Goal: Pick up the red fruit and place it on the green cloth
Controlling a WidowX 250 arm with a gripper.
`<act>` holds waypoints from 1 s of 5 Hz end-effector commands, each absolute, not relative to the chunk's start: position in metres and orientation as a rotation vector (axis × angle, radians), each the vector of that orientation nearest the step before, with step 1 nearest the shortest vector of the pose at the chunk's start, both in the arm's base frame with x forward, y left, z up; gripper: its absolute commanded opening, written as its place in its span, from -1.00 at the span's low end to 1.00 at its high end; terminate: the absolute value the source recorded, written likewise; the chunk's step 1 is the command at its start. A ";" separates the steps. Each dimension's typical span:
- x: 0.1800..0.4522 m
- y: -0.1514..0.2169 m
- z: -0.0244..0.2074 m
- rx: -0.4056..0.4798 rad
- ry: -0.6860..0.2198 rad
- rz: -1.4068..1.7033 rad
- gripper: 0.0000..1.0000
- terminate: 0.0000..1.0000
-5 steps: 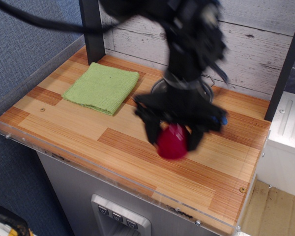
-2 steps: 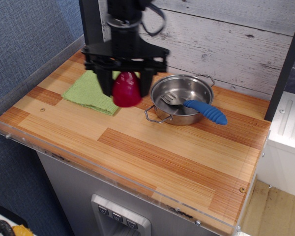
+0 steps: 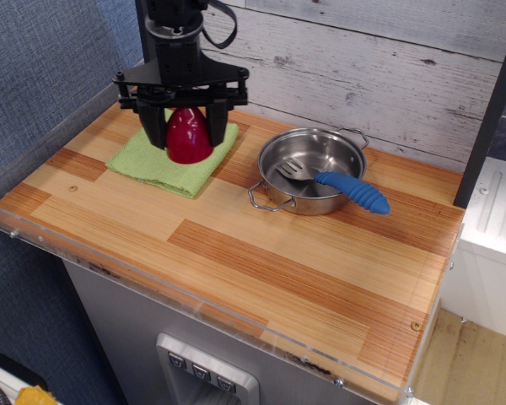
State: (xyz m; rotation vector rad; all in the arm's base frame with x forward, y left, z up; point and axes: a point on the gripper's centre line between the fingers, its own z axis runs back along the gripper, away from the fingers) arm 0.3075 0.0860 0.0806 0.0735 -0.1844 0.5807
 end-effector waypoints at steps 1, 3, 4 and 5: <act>0.323 0.127 0.071 0.089 -0.241 0.659 -1.00 -1.00; 0.339 0.148 0.055 0.109 -0.233 0.706 -1.00 -1.00; 0.340 0.150 0.053 0.111 -0.230 0.708 -1.00 -1.00; 0.341 0.151 0.047 0.106 -0.214 0.704 -1.00 -1.00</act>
